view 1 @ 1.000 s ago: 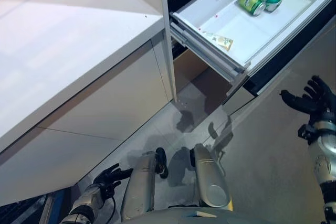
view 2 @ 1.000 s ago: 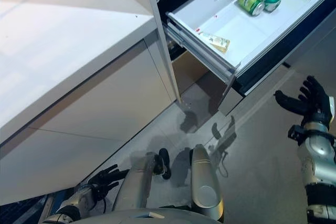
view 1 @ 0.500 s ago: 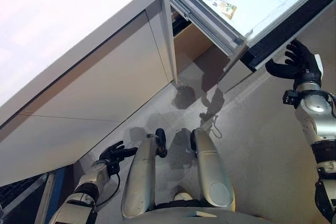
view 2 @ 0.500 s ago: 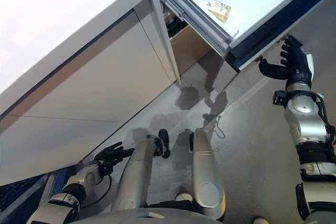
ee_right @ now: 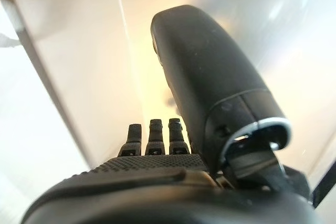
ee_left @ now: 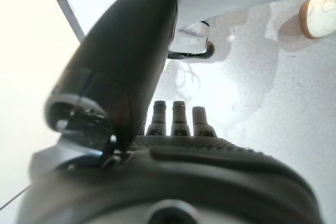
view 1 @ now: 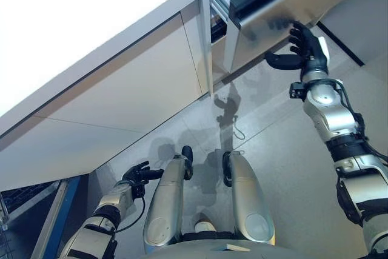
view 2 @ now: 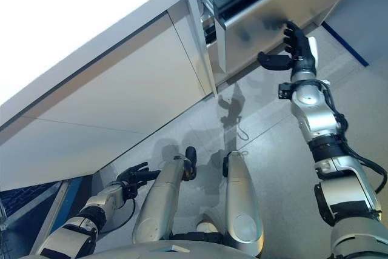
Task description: Put drinks into fridge and close the fridge
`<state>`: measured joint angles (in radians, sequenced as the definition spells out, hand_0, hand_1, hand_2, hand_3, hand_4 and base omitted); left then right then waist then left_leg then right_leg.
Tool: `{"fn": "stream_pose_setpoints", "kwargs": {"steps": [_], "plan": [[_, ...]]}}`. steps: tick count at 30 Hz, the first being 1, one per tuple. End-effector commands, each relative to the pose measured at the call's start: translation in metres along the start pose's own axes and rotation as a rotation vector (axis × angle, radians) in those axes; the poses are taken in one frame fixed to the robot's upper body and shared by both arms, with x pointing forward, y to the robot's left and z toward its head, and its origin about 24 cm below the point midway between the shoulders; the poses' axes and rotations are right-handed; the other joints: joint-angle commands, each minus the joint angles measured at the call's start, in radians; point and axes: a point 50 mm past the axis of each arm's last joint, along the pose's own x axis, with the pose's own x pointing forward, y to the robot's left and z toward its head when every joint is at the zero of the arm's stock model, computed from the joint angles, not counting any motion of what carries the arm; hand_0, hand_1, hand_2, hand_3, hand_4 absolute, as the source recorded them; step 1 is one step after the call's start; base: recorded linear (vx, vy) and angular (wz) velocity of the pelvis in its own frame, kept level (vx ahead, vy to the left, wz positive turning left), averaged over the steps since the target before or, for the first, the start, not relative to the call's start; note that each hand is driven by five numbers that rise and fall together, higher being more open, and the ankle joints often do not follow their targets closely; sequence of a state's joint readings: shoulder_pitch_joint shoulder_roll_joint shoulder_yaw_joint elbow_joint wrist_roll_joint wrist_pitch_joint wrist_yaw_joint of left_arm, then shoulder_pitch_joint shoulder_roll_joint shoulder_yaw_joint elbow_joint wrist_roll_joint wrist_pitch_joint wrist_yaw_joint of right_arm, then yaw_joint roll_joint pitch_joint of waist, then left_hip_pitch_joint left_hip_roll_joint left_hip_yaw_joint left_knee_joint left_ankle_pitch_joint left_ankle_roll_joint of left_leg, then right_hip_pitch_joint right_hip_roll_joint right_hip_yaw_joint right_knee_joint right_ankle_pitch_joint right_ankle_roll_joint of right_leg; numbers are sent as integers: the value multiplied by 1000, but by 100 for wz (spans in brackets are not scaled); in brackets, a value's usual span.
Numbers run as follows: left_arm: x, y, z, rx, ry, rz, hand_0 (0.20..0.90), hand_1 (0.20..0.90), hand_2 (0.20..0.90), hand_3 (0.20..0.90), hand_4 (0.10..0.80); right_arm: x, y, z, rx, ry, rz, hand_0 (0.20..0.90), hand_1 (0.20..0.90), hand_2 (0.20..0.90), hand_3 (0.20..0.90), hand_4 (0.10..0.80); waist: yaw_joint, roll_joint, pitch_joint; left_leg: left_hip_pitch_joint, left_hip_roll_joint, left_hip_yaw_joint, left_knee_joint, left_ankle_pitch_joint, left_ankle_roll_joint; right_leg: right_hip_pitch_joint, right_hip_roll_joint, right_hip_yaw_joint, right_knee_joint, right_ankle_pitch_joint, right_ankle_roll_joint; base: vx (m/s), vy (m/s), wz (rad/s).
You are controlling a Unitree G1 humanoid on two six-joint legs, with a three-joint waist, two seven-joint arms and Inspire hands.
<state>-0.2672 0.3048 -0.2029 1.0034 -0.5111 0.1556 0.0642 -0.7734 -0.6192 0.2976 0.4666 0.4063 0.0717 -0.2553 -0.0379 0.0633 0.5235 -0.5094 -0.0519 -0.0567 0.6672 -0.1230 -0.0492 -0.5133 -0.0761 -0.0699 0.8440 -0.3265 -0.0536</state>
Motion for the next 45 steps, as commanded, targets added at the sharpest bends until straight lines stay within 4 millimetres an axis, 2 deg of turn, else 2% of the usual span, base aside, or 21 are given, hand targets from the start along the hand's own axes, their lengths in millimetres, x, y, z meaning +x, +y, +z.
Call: {"fn": "stream_pose_setpoints", "kwargs": {"steps": [1, 6, 11, 12, 13, 17, 18, 21, 23, 26, 29, 30, 31, 35, 36, 37, 40, 43, 45], "plan": [[-2, 5, 1, 88, -12, 31, 900, 900, 900, 900, 800, 0, 56, 125, 65, -487, 218, 900, 900, 900, 900, 800, 79, -17, -32, 68, -62, 75, 33, -131, 128, 63, 4, -3, -114, 102, 7, -16, -17, 11], [-2, 5, 0, 99, -12, 28, 900, 900, 900, 900, 800, -1, 61, 133, 81, -514, 196, 900, 900, 900, 900, 800, 90, -18, -33, 87, -65, 70, -3, -117, 128, 80, 7, -1, -141, 110, 8, -12, -21, 16], [-3, 8, -5, 95, -13, 15, 900, 900, 900, 900, 800, 1, 40, 125, 120, -513, 49, 900, 900, 900, 900, 800, 92, -28, -56, 142, -56, 55, -68, -103, 125, 141, 9, -7, -206, 121, 8, 12, -12, 6], [-4, 9, -8, 90, -7, 19, 900, 900, 900, 900, 800, 1, 33, 119, 127, -506, 12, 900, 900, 900, 900, 800, 89, -33, -69, 160, -51, 50, -97, -92, 122, 161, 11, -9, -238, 132, 9, 49, 6, 12], [-5, 12, -14, 73, 0, 14, 900, 900, 900, 900, 800, 0, 22, 103, 125, -476, -34, 900, 900, 900, 900, 800, 83, -41, -88, 195, -42, 41, -144, -80, 116, 196, 15, -9, -286, 143, 13, 55, 13, 12], [-7, 15, -29, 39, 35, 9, 900, 900, 900, 900, 800, -11, 7, 54, 161, -337, -85, 900, 900, 900, 900, 800, 65, -62, -132, 275, -27, 31, -247, -47, 105, 281, 22, -4, -404, 173, 25, 61, 21, 6], [-9, 18, -40, 13, 55, 18, 900, 900, 900, 900, 800, -23, 0, 15, 188, -220, -102, 900, 900, 900, 900, 800, 52, -75, -166, 321, -21, 32, -307, -27, 100, 329, 28, 2, -478, 194, 35, 79, 27, -2], [-16, 25, -65, -42, 100, 40, 900, 900, 900, 900, 800, -67, -11, -66, 221, 32, -88, 900, 900, 900, 900, 800, 24, -95, -243, 404, -13, 49, -419, 6, 91, 416, 40, 11, -606, 230, 58, 100, 49, -13], [-22, 27, -80, -72, 127, 49, 900, 900, 900, 900, 800, -106, -18, -117, 217, 213, -107, 900, 900, 900, 900, 800, 11, -101, -295, 453, 0, 67, -480, 24, 86, 460, 44, 9, -663, 251, 72, 70, 66, -14], [-26, 34, -90, -112, 142, 83, 900, 900, 900, 900, 800, -155, -15, -174, 172, 485, -119, 900, 900, 900, 900, 800, -4, -108, -355, 508, 17, 90, -559, 45, 77, 505, 49, 10, -731, 280, 88, 2, 50, -20], [-28, 44, -96, -143, 153, 104, 900, 900, 900, 900, 800, -202, -11, -219, 160, 729, -127, 900, 900, 900, 900, 800, -10, -114, -392, 549, 23, 103, -616, 59, 70, 537, 54, 10, -785, 303, 97, -24, 30, -14], [-29, 46, -98, -143, 159, 106, 900, 900, 900, 900, 800, -213, -10, -228, 166, 786, -132, 900, 900, 900, 900, 800, -10, -114, -399, 556, 25, 107, -628, 62, 69, 542, 55, 9, -797, 309, 99, -34, 27, -14], [-30, 50, -104, -134, 170, 106, 900, 900, 900, 900, 800, -241, -6, -246, 171, 913, -122, 900, 900, 900, 900, 800, -12, -116, -415, 570, 29, 119, -653, 70, 65, 554, 57, 8, -823, 319, 104, -41, 21, -16], [-33, 51, -115, -92, 191, 91, 900, 900, 900, 900, 800, -283, 2, -267, 163, 1109, -60, 900, 900, 900, 900, 800, -11, -114, -433, 590, 35, 135, -701, 89, 56, 570, 61, 1, -873, 345, 111, -35, 21, -22], [-34, 51, -121, -84, 197, 84, 900, 900, 900, 900, 800, -309, 10, -275, 154, 1214, -3, 900, 900, 900, 900, 800, -14, -111, -440, 592, 37, 135, -717, 97, 57, 571, 68, 15, -877, 346, 110, -33, 30, -19], [-34, 51, -121, -83, 197, 84, 900, 900, 900, 900, 800, -310, 10, -275, 153, 1221, 1, 900, 900, 900, 900, 800, -14, -111, -440, 593, 37, 135, -718, 97, 57, 571, 69, 16, -877, 346, 110, -40, 39, -22], [-36, 49, -126, -74, 193, 70, 900, 900, 900, 900, 800, -348, 21, -282, 162, 1384, 104, 900, 900, 900, 900, 800, -19, -107, -442, 591, 41, 146, -719, 98, 58, 564, 68, 18, -868, 340, 110, -29, 32, -10], [-37, 44, -133, -83, 199, 68, 900, 900, 900, 900, 800, -372, 33, -282, 208, 1476, 222, 900, 900, 900, 900, 800, -24, -106, -443, 590, 39, 152, -713, 90, 65, 560, 69, 26, -864, 335, 108, -19, 38, -7], [-38, 44, -136, -102, 204, 74, 900, 900, 900, 900, 800, -376, 37, -281, 228, 1488, 270, 900, 900, 900, 900, 800, -26, -107, -444, 593, 39, 155, -712, 87, 67, 560, 70, 28, -862, 332, 108, -6, 31, -14]]}}
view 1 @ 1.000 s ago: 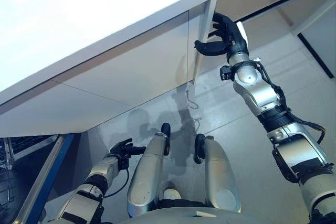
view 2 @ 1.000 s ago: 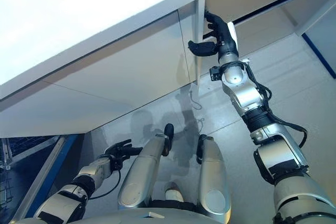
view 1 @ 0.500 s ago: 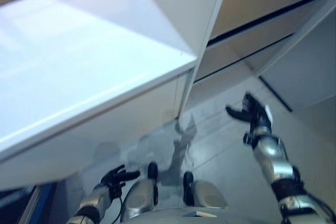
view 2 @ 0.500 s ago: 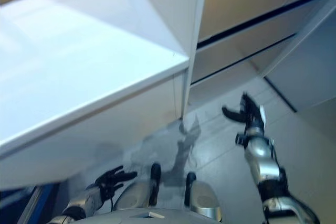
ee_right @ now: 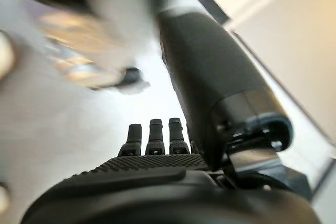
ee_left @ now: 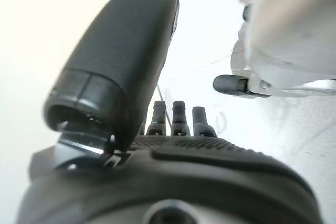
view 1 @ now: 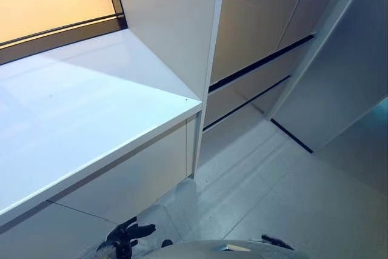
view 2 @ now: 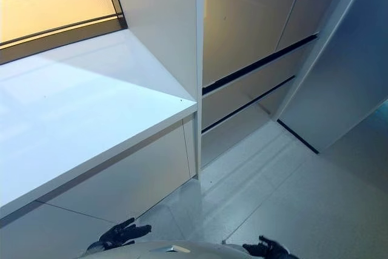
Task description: Put drinks into fridge and close the fridge
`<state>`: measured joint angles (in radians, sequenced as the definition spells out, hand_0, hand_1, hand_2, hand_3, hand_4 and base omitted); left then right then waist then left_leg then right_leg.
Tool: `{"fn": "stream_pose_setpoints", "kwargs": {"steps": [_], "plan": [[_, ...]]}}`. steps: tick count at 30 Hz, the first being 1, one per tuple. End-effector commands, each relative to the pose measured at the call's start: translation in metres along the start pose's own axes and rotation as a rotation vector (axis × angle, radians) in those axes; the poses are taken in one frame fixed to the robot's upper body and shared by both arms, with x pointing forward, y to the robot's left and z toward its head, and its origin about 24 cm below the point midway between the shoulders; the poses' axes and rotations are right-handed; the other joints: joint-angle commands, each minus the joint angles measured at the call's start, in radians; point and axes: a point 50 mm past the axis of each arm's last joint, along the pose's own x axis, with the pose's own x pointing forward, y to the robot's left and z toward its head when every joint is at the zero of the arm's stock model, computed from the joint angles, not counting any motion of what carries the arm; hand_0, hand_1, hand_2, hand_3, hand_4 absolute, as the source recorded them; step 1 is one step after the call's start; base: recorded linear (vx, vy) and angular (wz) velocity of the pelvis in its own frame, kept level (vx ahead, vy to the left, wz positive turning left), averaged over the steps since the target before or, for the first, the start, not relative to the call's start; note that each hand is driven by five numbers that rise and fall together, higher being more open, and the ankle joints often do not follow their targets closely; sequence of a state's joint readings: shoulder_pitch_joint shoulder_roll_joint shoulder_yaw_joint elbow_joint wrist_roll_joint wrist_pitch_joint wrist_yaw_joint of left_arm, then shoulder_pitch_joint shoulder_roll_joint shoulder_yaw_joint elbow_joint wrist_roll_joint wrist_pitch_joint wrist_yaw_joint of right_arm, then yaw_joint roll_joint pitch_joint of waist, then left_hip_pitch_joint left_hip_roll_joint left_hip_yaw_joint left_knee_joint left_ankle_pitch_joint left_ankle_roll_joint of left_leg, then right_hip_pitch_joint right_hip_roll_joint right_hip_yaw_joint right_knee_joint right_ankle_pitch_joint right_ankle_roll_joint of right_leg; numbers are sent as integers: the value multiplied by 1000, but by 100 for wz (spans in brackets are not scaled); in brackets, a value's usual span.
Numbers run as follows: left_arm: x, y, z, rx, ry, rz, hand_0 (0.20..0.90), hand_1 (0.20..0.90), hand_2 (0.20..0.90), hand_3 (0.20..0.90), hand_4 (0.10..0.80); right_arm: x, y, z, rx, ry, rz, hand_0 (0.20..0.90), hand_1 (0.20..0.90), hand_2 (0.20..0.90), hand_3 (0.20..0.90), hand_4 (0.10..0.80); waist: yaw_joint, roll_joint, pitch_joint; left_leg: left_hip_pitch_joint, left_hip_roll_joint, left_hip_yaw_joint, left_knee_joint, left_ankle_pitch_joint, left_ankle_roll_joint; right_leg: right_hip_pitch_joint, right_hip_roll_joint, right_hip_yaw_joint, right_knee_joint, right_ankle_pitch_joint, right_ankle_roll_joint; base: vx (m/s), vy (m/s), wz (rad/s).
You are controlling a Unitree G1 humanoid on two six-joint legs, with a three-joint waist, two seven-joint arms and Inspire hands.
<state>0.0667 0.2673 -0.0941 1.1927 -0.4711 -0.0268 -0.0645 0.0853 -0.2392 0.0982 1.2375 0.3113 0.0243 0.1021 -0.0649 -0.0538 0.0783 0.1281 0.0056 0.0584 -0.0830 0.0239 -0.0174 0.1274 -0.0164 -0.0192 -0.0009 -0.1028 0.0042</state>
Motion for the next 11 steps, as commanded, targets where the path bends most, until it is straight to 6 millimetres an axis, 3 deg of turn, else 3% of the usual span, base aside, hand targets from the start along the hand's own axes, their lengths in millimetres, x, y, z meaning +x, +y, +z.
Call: {"fn": "stream_pose_setpoints", "kwargs": {"steps": [1, 11], "plan": [[2, -5, 14, 3, -80, -8, 900, 900, 900, 900, 800, 1, 9, 11, -92, -18, 110, 900, 900, 900, 900, 800, 0, 10, 1, -44, -18, 41, 39, -61, 35, -81, 11, -21, -16, 107, 50, -14, 27, -13], [3, -12, 14, 7, -74, -27, 900, 900, 900, 900, 800, 1, 9, 5, -113, 16, 118, 900, 900, 900, 900, 800, 1, 4, -4, -34, -18, 40, 38, -69, 35, -71, 14, -19, -28, 108, 54, -5, 5, -1]]}}
